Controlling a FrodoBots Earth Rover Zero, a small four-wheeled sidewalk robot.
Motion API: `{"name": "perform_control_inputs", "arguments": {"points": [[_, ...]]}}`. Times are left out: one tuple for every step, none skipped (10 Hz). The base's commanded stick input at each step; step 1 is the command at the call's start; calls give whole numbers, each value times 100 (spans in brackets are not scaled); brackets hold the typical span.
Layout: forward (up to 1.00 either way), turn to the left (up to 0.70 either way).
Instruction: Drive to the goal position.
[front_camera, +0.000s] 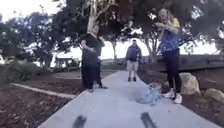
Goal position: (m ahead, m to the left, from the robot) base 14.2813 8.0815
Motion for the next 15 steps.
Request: {"name": "perform_control_inputs", "arguments": {"points": [[98,0],[98,1],[99,8],[98,13],[98,0],[98,0],[98,0],[98,0],[98,0],[98,0],[98,0],[98,0],[98,0],[98,0],[98,0]]}}
